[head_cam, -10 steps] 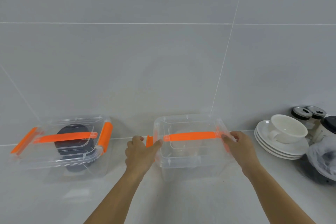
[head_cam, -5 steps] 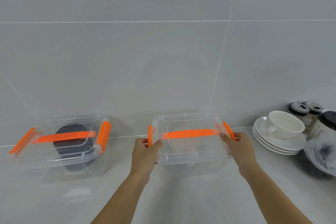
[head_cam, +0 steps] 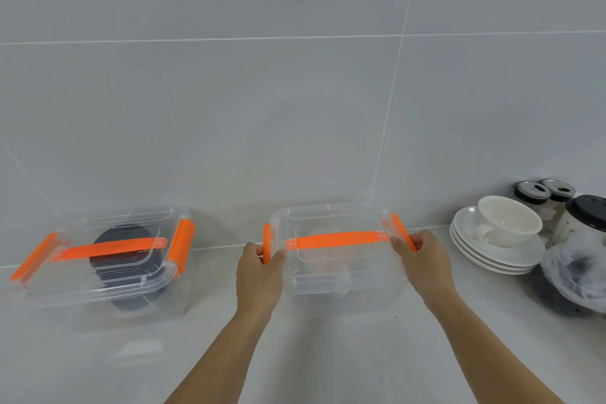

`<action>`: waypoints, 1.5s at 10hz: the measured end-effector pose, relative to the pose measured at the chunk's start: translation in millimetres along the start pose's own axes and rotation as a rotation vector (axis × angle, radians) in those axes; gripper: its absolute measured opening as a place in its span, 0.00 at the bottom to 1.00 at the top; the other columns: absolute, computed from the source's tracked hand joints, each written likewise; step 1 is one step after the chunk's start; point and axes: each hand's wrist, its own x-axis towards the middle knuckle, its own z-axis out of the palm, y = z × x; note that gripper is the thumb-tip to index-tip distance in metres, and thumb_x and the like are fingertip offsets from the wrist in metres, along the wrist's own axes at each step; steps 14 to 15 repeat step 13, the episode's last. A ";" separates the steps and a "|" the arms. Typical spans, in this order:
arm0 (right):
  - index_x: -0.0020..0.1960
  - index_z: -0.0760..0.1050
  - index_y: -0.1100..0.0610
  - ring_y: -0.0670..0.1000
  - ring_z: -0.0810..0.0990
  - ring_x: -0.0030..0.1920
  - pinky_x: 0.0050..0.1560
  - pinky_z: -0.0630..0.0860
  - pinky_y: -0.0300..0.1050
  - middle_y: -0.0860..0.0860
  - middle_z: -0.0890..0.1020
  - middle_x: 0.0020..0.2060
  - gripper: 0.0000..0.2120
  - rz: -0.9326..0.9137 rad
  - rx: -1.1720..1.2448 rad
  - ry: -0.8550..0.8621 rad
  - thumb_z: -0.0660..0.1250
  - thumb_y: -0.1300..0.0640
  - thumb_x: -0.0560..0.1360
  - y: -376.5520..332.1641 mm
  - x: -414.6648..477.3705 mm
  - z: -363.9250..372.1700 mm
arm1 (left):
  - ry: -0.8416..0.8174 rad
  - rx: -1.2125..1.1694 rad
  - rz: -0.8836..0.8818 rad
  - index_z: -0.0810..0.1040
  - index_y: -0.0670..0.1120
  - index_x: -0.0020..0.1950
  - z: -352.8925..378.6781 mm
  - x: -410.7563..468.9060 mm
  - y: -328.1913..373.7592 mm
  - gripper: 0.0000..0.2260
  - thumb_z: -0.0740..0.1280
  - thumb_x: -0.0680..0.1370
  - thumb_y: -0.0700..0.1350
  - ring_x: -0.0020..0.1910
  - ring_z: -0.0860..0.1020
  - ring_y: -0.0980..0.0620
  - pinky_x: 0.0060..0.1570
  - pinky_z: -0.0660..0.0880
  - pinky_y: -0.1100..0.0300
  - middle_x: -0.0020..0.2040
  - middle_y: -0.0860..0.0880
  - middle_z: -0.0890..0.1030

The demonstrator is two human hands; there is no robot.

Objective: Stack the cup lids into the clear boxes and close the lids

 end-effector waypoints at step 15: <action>0.54 0.69 0.60 0.59 0.76 0.50 0.44 0.69 0.49 0.56 0.76 0.50 0.19 -0.183 -0.646 -0.130 0.54 0.44 0.78 -26.0 -10.8 -23.1 | -0.063 0.713 0.187 0.71 0.44 0.65 -34.0 -3.0 26.6 0.25 0.58 0.76 0.60 0.62 0.73 0.44 0.57 0.71 0.51 0.64 0.44 0.74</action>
